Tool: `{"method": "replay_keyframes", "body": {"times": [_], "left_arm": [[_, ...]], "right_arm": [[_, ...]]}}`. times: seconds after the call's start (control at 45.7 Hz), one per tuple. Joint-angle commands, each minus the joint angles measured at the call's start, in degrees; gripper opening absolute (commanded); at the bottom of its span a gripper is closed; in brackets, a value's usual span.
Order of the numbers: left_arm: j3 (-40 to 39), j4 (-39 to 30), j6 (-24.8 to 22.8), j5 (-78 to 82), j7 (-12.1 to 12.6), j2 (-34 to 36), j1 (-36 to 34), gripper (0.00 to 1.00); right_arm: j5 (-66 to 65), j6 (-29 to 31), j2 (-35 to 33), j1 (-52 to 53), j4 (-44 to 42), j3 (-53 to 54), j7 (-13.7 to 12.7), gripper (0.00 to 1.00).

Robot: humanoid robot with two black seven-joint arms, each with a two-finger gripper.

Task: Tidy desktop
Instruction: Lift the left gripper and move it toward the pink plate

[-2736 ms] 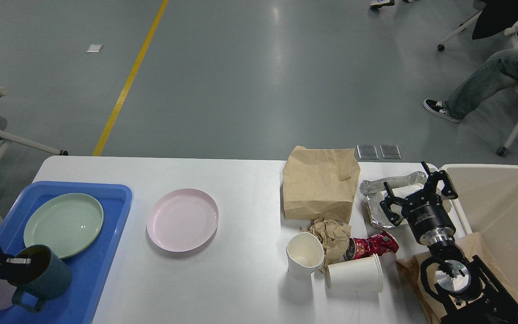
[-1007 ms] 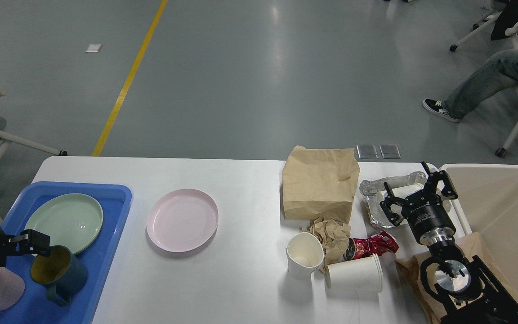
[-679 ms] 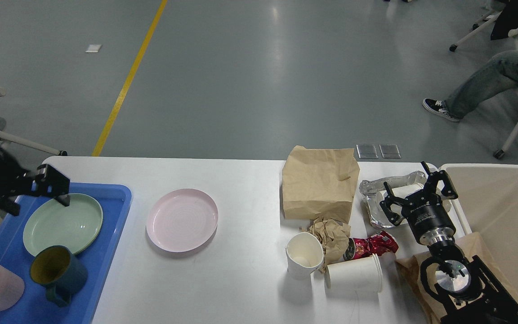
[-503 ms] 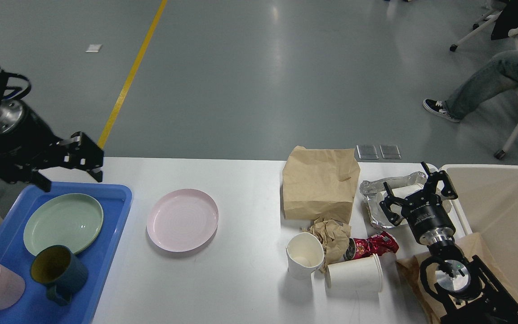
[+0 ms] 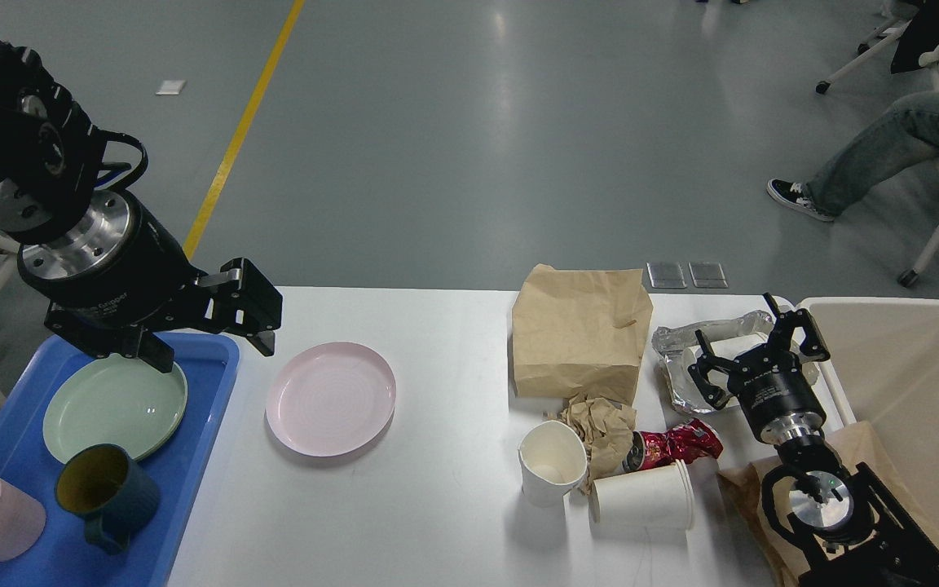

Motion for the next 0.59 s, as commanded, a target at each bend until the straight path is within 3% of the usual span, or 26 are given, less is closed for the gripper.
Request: {"method": "replay_keyframes", "body": {"times": [0.0, 0.175, 0.263, 0.46, 0.569], "left_arm": [[0.69, 0.09, 1.02, 0.28, -0.37, 1.95, 0.35, 0.93], [0.95, 0.61, 1.37, 0.28, -0.46, 5.20, 3.85, 0.94], [0.69, 4.12, 1.38, -0.42, -0.64, 7.49, 7.54, 0.94], [1.04, 10.72, 1.73, -15.43, -0.29, 8.02, 22.04, 0.91], [0.25, 11.42, 4.97, -21.94, 0.07, 7.67, 28.11, 0.89]], "right_arm": [[-0.01, -0.01, 0.00, 0.00, 0.00, 0.00, 0.00, 1.00], [-0.01, 0.08, 0.00, 0.00, 0.00, 0.00, 0.00, 1.00], [-0.01, 0.08, 0.00, 0.00, 0.00, 0.00, 0.00, 1.00], [-0.01, 0.08, 0.00, 0.00, 0.09, 0.00, 0.00, 1.00], [-0.01, -0.01, 0.00, 0.00, 0.00, 0.00, 0.00, 1.00]]}}
